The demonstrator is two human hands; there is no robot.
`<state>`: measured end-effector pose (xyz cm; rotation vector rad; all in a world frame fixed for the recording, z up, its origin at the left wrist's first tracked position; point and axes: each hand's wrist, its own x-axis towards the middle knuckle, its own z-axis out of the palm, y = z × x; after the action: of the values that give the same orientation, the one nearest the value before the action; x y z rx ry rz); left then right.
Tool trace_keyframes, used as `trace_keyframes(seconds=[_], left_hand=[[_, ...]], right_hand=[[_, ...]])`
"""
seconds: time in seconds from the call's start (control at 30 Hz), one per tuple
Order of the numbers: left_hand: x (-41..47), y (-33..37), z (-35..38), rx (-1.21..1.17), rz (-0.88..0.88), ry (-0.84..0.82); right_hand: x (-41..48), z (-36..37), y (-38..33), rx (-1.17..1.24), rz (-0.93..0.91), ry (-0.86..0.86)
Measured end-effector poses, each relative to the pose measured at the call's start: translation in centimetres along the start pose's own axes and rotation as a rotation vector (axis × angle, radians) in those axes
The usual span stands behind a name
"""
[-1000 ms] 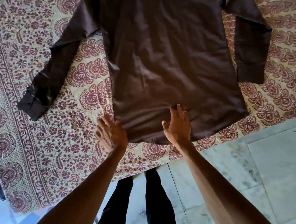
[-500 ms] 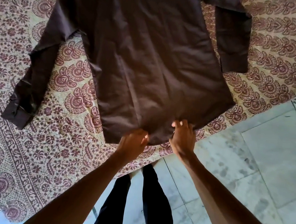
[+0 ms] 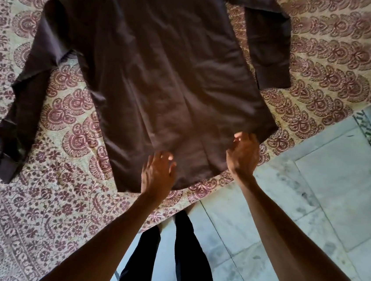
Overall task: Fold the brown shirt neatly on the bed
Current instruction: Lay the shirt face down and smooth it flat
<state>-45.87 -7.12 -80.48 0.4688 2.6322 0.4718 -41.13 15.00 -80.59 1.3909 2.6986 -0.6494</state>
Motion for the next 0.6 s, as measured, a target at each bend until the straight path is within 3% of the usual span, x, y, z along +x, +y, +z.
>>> trace_keyframes(seconds=[0.17,0.37,0.6], left_hand=[[7.1,7.3,2.2,0.225,0.263,-0.112],[10.0,11.4,3.1,0.432,0.377,-0.299],[11.0,10.4,2.6,0.253,0.518,-0.375]], right_hand=[[6.8,-1.4,3.1,-0.016,0.151,0.158],[10.6,-2.9,6.9,-0.102,0.141,0.055],[12.6,-3.8,5.6,-0.173,0.243,-0.052]])
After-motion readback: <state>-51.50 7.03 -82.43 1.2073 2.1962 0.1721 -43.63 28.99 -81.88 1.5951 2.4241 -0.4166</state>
